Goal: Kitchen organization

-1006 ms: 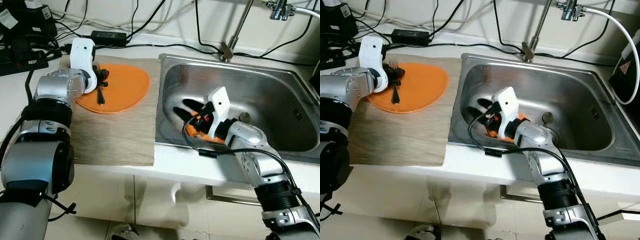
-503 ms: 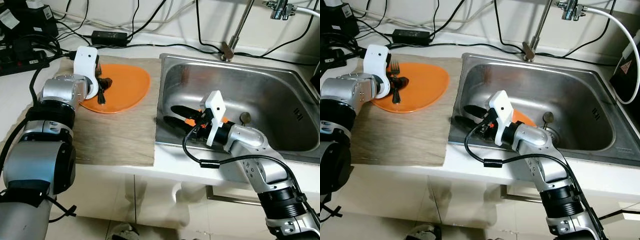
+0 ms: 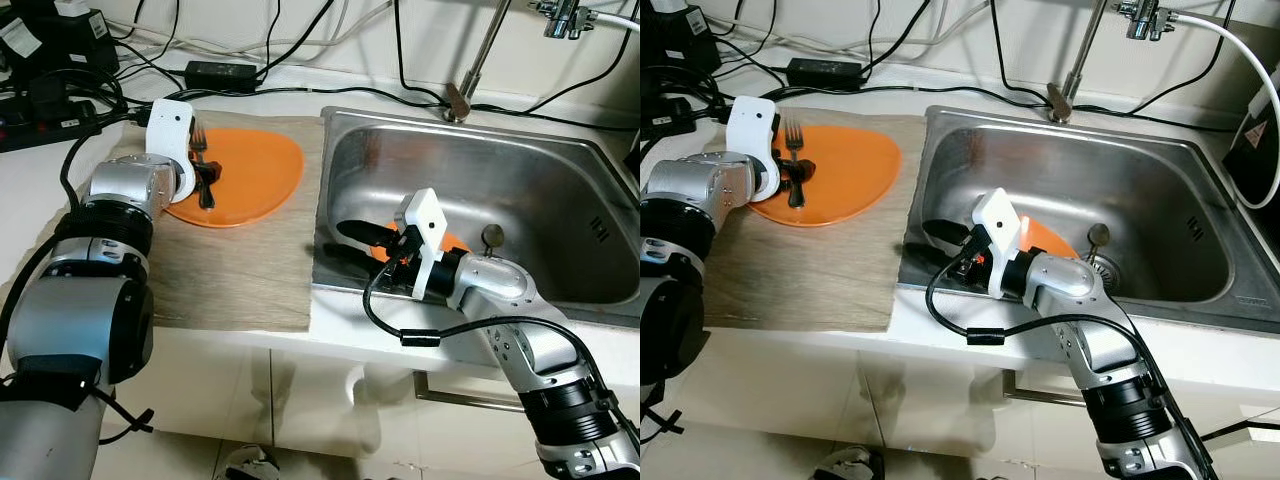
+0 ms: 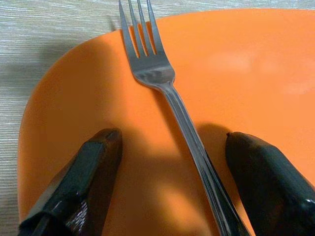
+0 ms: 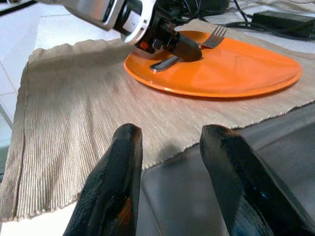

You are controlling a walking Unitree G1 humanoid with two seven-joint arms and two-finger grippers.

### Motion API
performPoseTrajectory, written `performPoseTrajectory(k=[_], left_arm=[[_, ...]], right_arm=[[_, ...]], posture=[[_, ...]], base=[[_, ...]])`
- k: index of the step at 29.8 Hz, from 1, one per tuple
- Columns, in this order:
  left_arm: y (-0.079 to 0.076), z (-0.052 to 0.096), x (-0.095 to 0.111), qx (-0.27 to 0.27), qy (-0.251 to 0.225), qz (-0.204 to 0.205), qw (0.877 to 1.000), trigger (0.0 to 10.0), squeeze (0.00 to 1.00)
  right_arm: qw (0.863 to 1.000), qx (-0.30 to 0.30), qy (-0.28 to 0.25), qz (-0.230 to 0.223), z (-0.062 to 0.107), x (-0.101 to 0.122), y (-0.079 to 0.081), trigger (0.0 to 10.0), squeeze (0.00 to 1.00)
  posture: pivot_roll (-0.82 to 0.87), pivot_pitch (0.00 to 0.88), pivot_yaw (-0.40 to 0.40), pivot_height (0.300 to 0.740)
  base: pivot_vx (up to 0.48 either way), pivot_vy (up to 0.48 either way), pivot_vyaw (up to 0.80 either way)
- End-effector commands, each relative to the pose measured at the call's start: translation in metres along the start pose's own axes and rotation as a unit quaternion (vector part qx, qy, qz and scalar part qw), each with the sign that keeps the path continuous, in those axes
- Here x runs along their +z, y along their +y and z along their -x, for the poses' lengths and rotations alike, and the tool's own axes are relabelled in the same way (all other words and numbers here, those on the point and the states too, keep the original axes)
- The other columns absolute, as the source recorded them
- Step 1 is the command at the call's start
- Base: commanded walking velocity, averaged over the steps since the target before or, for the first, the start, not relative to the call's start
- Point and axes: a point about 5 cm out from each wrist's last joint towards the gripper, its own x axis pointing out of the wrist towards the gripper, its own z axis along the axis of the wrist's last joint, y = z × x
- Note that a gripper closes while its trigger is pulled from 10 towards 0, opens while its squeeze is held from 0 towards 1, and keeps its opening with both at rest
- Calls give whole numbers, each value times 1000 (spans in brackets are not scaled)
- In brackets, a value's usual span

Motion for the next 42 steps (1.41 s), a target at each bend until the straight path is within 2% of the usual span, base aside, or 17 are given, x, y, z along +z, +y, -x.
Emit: performPoseTrajectory(k=[1,3,4,6,7,42], left_arm=[[-6,-3,-8,-12,28,-3,1000,10000,0],[-4,-3,-10,-8,34,-15,999,10000,0],[-3,-3,-12,-8,39,-25,999,4824,0],[-3,-3,-12,-8,40,-28,999,4824,0],[-2,-3,-13,-7,41,-32,999,0,0],[5,-3,-15,-5,27,-40,999,0,0]], right_arm=[[1000,1,5,9,2,2,0,10000,0],[1000,1,6,10,2,2,0,10000,0],[1000,1,7,11,3,2,0,10000,0],[1000,1,8,12,3,2,0,10000,0],[1000,0,8,12,4,2,-1,10000,0],[999,-24,10,24,1,3,-10,10000,0]], posture=[[101,25,-20,740],[100,23,-18,740],[100,22,-18,740],[100,21,-17,740],[100,19,-17,740],[102,2,-26,740]], base=[[0,0,0],[0,0,0],[0,0,0],[0,0,0],[0,0,0],[0,0,0]])
